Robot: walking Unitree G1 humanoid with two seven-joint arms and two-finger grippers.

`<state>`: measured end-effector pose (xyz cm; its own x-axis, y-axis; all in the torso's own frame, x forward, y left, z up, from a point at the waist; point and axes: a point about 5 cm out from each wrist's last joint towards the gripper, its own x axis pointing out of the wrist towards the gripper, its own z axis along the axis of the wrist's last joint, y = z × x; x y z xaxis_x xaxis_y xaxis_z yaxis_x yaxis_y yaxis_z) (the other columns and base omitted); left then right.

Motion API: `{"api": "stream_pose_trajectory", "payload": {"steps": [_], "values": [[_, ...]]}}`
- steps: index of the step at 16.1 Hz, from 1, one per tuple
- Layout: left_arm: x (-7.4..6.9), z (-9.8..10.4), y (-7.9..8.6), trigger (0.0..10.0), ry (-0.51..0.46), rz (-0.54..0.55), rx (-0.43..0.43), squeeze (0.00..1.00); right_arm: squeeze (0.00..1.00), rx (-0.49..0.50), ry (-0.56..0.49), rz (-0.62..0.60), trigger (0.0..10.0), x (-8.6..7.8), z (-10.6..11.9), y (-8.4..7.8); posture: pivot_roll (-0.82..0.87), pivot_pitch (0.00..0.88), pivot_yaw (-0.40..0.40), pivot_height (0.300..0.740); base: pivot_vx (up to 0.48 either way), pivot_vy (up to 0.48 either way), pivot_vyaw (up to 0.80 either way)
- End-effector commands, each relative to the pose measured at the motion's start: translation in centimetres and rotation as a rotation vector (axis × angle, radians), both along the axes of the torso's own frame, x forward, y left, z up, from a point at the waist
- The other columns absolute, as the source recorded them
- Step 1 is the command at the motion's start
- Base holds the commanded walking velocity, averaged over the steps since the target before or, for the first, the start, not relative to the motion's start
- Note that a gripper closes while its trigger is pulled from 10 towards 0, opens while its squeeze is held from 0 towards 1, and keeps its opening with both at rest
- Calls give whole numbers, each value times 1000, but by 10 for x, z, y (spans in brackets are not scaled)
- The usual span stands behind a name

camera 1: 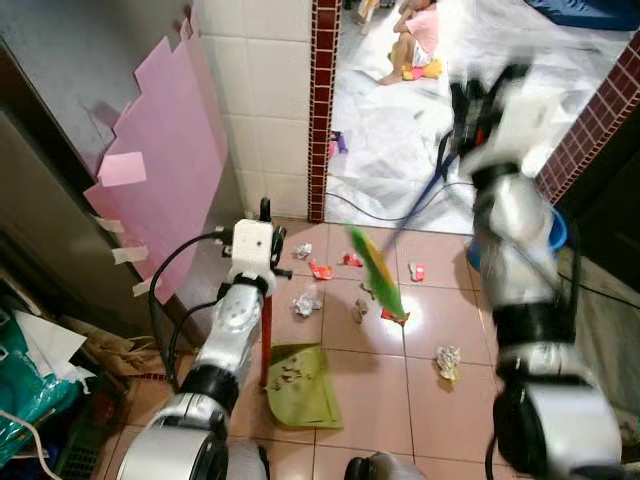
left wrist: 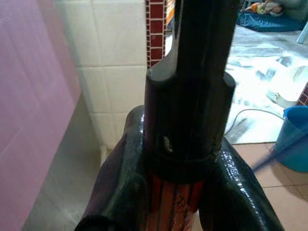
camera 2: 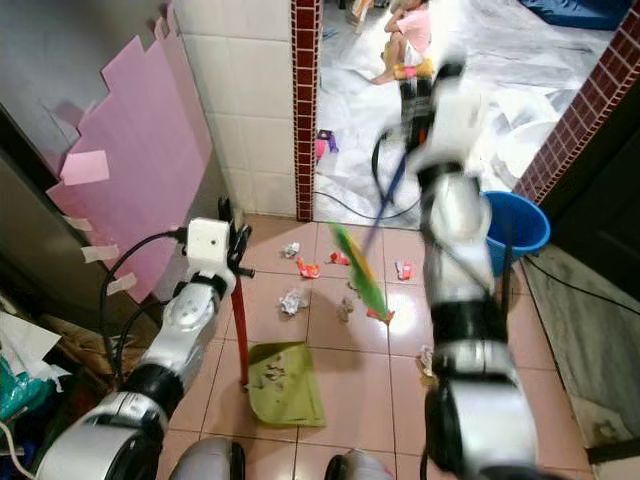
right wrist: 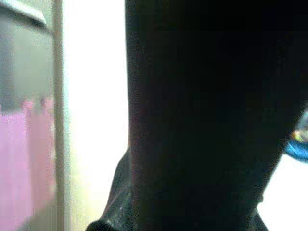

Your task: Sweep floor

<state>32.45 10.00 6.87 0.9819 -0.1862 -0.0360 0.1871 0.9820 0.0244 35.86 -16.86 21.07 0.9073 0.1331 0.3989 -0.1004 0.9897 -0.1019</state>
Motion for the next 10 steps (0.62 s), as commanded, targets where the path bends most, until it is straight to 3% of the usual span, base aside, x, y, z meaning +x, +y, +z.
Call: {"api": "stream_pose_trajectory", "payload": {"steps": [1,3,5,7,8,10], "values": [[-2,5,-2,10000,-15,-32,-37,0,0,-8,-25,-19,10000,-6,0,4,-22,0,-13,740,0,0,0],[-13,21,4,10000,-85,-44,-82,0,0,-6,8,-19,10000,-29,-28,19,-2,0,-9,740,0,0,0],[-26,41,14,10000,-152,-11,-88,0,0,-101,-58,29,10000,-39,-26,34,3,0,6,740,0,0,0],[-38,43,26,10000,-160,50,-58,0,0,-77,-54,-5,10000,-34,-21,29,23,0,-4,740,0,0,0],[-41,39,32,10000,-160,71,-4,0,0,-75,-36,6,10000,-31,-22,30,32,0,-11,740,0,0,0],[-46,40,36,10000,-145,81,-5,0,0,-39,27,17,10000,-30,-31,34,46,0,-27,740,0,0,0]]}}
